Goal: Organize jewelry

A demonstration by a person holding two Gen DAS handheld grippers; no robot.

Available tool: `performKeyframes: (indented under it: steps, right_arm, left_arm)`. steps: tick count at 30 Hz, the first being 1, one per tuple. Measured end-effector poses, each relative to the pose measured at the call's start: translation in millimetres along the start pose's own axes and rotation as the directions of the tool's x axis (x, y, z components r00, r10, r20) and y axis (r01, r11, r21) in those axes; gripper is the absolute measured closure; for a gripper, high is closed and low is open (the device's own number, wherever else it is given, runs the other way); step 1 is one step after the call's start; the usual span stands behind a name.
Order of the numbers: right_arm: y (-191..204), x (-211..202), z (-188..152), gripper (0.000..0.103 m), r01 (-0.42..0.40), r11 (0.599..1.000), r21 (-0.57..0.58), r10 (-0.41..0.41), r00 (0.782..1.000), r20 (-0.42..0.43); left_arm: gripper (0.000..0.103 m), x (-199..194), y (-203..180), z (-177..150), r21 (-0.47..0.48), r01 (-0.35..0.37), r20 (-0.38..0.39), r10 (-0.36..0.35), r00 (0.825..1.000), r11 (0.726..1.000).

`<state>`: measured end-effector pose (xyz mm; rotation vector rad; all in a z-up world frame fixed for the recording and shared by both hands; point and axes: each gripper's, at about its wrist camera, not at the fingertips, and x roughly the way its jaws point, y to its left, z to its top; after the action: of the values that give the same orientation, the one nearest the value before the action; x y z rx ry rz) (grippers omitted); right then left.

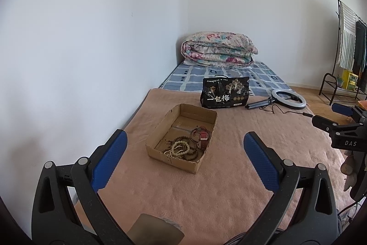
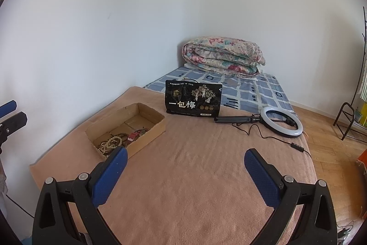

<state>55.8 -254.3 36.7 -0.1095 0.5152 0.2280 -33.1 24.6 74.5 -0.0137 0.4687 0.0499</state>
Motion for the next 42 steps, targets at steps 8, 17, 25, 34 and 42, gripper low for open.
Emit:
performKeyframes:
  steps: [8,17,25,34,42]
  right_arm:
    - [-6,-2,-2,0.0,-0.007,0.999,0.031,0.007,1.0,-0.002]
    - [-6,2,-5,0.0,-0.012,0.999,0.032,0.012,1.0,-0.012]
    - [-6,3,-6,0.0,-0.011,0.999,0.034,0.011,1.0,-0.011]
    - [-7,4,-6,0.0,-0.01,0.999,0.035,0.011,1.0,-0.013]
    - [-10,9,-8,0.0,-0.008,0.999,0.045,0.009,1.0,-0.023]
  left_arm:
    - [0.0,1,-2,-2,0.011,-0.005,-0.008,0.005,1.0,1.0]
    - [0.0,7,2,-4,0.006,-0.007,-0.02,0.007,1.0,1.0]
    - [0.0,11,5,-7,0.005,-0.003,-0.026,0.003,1.0,1.0]
    - [0.0,14,4,-8,0.007,0.0,-0.032,0.0,0.999,1.0]
    - [0.0,17,2,-10,0.013,-0.003,-0.035,0.004,0.999,1.0]
